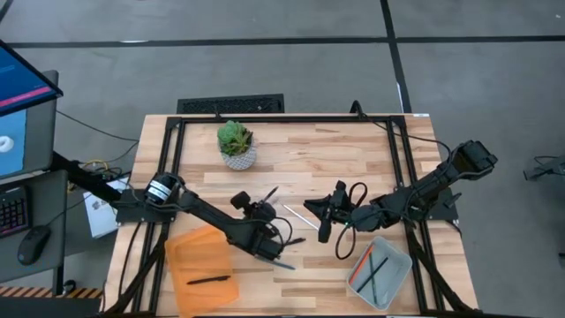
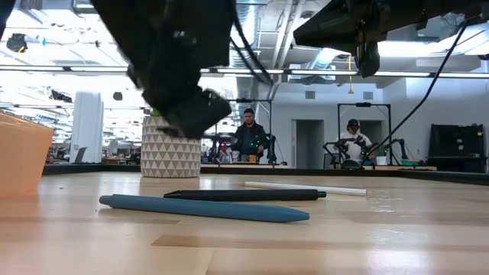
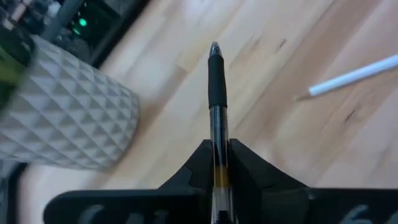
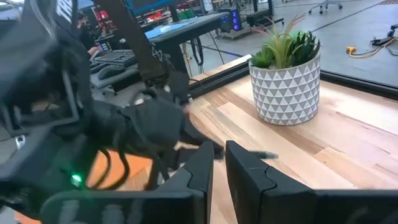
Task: Sort pens & pencils
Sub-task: Put the black pen into the orange bin
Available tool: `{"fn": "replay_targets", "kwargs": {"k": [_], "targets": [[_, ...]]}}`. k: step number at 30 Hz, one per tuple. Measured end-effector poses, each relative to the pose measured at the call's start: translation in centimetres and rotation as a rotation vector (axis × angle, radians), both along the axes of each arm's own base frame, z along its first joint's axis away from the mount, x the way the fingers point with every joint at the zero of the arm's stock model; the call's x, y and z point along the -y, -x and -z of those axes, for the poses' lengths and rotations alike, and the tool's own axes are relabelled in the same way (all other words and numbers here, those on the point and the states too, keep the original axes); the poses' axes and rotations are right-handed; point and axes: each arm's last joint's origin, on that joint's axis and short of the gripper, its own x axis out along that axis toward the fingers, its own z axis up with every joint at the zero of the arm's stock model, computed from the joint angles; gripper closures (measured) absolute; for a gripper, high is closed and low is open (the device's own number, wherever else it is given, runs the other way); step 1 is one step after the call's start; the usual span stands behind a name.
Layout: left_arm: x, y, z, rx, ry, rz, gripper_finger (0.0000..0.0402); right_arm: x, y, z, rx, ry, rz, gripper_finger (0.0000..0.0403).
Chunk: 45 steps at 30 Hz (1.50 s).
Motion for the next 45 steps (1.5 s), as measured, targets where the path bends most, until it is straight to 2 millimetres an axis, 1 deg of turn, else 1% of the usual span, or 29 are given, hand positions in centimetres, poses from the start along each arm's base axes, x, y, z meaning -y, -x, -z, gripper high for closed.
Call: {"fn": "replay_targets", "kwargs": {"k": [3, 6, 9, 12, 14, 17, 20, 24, 27, 30, 34, 36, 40, 45], "targets": [[-0.1, -0.5, -1.2, -0.022, -0.024, 0.019, 0.0384, 0.0, 0.0, 0.0, 0.000, 0.000, 0.000, 0.0336], [-0.1, -1.1, -3.0, -0.030, -0.060, 0.051, 0.0384, 0.0, 0.0, 0.0, 0.000, 0.000, 0.001, 0.0336], [-0.1, -1.3, -5.6, -0.043, -0.106, 0.074, 0.0384, 0.0, 0.0, 0.0, 0.000, 0.000, 0.000, 0.0336], [0.2, -0.5, -8.2, -0.067, -0.124, 0.098, 0.0384, -0.2, 0.1, 0.1, -0.006, 0.004, -0.006, 0.0336], [0.4, 0.9, -9.9, -0.092, -0.121, 0.109, 0.0384, -0.4, 0.2, 0.1, -0.017, 0.009, -0.015, 0.0336], [0.8, 3.7, -12.7, -0.061, -0.084, 0.102, 0.0384, -0.7, 0.3, 0.2, -0.023, 0.013, -0.026, 0.0336], [1.5, 6.3, -15.5, 0.040, -0.042, 0.115, 0.0384, -0.8, 0.4, 0.2, -0.026, 0.014, -0.033, 0.0336], [2.3, 10.1, -19.3, 0.151, 0.028, 0.213, 0.0384, -0.8, 0.4, 0.2, -0.019, 0.010, -0.033, 0.0336], [2.9, 12.6, -21.0, 0.216, 0.089, 0.268, 0.0384, -0.8, 0.4, 0.2, -0.018, 0.009, -0.032, 0.0336], [4.2, 14.8, -21.9, 0.203, 0.169, 0.368, 0.0384, -0.8, 0.4, 0.2, -0.018, 0.009, -0.032, 0.0336], [6.9, 17.5, -21.5, 0.105, 0.286, 0.506, 0.0384, -0.8, 0.4, 0.2, -0.017, 0.009, -0.032, 0.0336], [8.3, 19.0, -21.5, 0.087, 0.343, 0.560, 0.0384, -0.8, 0.4, 0.1, -0.015, 0.007, -0.032, 0.0336], [10.9, 22.2, -21.3, 0.109, 0.431, 0.660, 0.0384, -0.8, 0.4, 0.0, 0.000, -0.012, -0.029, 0.0336], [13.9, 26.2, -20.6, 0.198, 0.420, 0.777, 0.0384, -0.9, 0.3, 0.0, 0.014, -0.036, -0.025, 0.0336]]}}
